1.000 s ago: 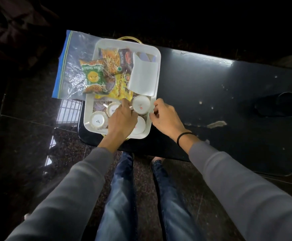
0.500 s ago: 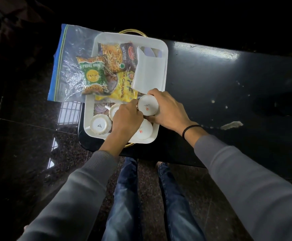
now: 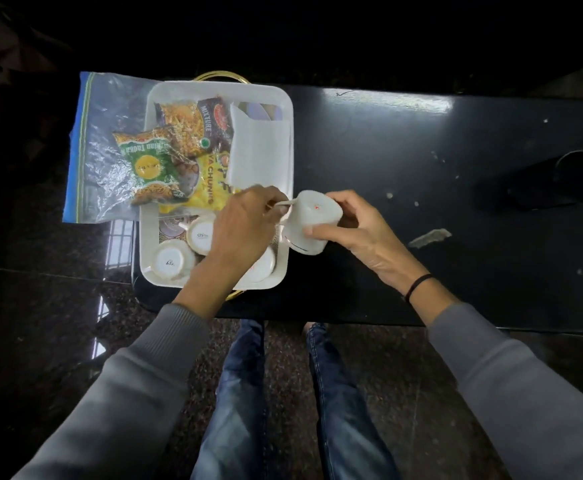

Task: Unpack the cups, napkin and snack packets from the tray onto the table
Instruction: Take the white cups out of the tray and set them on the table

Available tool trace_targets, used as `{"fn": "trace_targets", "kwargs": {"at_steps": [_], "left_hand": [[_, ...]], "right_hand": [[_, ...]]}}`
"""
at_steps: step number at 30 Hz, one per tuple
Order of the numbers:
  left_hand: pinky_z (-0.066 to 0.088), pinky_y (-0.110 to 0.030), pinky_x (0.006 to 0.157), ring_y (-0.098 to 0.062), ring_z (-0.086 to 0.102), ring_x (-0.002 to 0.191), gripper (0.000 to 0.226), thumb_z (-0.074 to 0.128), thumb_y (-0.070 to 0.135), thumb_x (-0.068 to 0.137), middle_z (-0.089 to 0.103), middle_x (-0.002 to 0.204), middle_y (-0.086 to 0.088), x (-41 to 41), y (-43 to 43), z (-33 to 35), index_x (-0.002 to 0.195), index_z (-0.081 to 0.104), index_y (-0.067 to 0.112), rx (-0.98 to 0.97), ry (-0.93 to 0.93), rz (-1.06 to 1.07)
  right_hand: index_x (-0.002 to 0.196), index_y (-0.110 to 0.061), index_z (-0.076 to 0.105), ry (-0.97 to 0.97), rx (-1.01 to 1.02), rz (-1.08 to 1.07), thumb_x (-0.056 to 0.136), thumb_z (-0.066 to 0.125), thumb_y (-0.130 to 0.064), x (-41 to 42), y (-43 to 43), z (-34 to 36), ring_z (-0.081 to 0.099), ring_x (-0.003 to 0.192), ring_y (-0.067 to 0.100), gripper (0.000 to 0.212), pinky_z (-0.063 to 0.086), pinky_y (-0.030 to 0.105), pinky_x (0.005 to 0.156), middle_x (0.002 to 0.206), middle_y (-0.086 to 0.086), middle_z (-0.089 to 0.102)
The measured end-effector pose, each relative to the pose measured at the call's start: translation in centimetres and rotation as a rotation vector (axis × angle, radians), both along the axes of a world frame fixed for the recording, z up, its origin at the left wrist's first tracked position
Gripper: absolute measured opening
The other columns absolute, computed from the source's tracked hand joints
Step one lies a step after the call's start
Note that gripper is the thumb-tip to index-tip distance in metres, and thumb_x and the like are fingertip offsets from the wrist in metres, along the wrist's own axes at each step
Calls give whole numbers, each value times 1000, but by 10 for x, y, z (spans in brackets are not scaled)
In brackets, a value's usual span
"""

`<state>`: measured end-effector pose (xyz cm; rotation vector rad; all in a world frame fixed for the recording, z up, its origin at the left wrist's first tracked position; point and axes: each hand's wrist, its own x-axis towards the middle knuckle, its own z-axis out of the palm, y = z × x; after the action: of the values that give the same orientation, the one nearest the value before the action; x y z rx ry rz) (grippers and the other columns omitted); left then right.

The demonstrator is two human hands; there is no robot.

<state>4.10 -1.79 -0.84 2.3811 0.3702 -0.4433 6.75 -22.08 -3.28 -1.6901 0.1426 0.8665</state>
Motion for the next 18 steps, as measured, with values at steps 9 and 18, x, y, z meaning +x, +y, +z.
{"fn": "trace_targets", "kwargs": {"at_steps": [9,18], "left_hand": [[62,-21,63,-15,75,67,12,64,9,99,76,91,-15,-29,-76,-31,108,70,6,-673,333,460],[62,-23,62,-20,80,74,12,65,14,98,79,86,-13,-59,-97,-54,101,75,7,-748,492,641]], "right_hand": [[101,-20,77,469,-62,-292,84,73,-52,-27,-61,-15,72,93,21,37,57,35,80,94,5,79],[95,-22,74,713,-195,-321,74,81,-58,-40,-73,-29,73,64,25,42,53,24,48,89,11,73]]}}
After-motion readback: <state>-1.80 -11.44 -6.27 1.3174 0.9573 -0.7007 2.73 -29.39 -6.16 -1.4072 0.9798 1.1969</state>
